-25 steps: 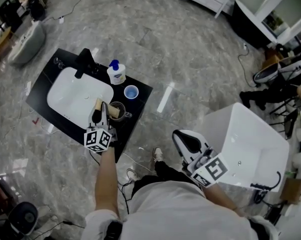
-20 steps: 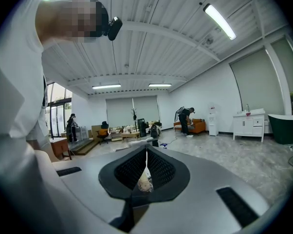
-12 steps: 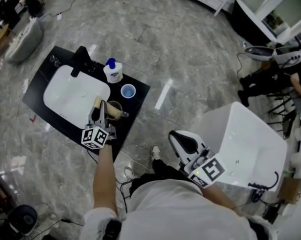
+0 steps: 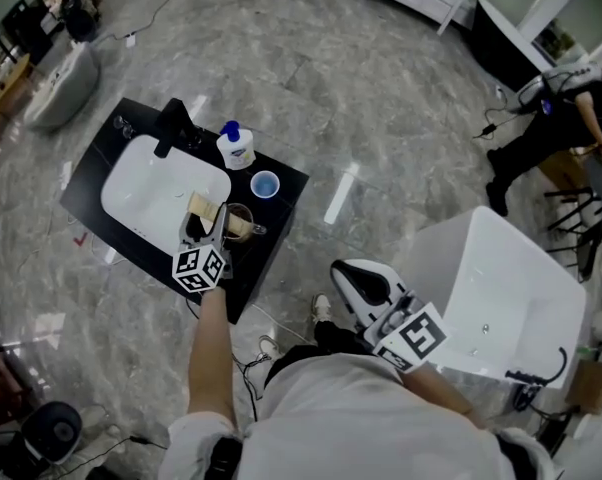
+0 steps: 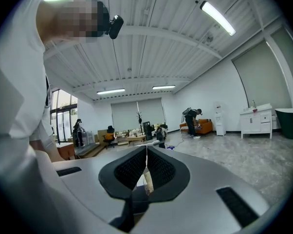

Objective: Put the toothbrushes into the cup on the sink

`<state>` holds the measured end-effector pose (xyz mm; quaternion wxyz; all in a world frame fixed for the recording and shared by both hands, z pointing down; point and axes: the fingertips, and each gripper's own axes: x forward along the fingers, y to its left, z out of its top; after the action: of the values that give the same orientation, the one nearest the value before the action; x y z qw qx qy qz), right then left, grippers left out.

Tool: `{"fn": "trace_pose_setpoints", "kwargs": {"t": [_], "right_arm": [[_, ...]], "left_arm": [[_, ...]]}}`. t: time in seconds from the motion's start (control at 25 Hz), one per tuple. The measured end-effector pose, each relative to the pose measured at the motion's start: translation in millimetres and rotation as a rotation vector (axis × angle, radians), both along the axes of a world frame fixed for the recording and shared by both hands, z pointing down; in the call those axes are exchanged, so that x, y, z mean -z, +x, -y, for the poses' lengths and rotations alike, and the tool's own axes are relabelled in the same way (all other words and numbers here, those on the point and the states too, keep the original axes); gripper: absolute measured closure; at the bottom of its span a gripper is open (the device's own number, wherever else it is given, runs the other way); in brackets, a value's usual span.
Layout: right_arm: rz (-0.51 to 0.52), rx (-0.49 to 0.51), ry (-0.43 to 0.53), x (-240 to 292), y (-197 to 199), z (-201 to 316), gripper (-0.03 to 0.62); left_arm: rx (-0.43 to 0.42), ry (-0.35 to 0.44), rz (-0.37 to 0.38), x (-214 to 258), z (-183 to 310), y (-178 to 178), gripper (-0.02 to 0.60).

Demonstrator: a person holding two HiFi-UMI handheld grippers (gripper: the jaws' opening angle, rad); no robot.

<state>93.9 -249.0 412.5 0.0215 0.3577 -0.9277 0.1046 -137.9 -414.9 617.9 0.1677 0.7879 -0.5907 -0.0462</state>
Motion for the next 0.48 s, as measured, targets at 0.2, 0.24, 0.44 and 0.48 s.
{"fn": "trace_pose_setpoints", "kwargs": {"t": [0.2, 0.24, 0.44, 0.48], "right_arm": [[0.024, 0.017, 0.004, 2.4, -4.6, -3.6, 0.557], [0.029, 0.022, 0.003, 2.3, -6.0, -4.5, 0.557], [0.046, 0.045, 0.004, 1.7, -13.4, -8.5, 0.557], [0.051, 0.049, 0.004, 1.6, -14.8, -9.0, 0.557]], "left_arm": [[0.024, -0.018, 0.079, 7.4, -5.6, -10.7, 0.233], [0.025, -0.023, 0.087, 8.8, -7.8, -12.6, 0.229], [0.024, -0.005, 0.126, 26.6, -34.0, -18.0, 0.229], [0.021, 0.009, 0.135, 32.8, -42.8, -18.7, 0.229]]}}
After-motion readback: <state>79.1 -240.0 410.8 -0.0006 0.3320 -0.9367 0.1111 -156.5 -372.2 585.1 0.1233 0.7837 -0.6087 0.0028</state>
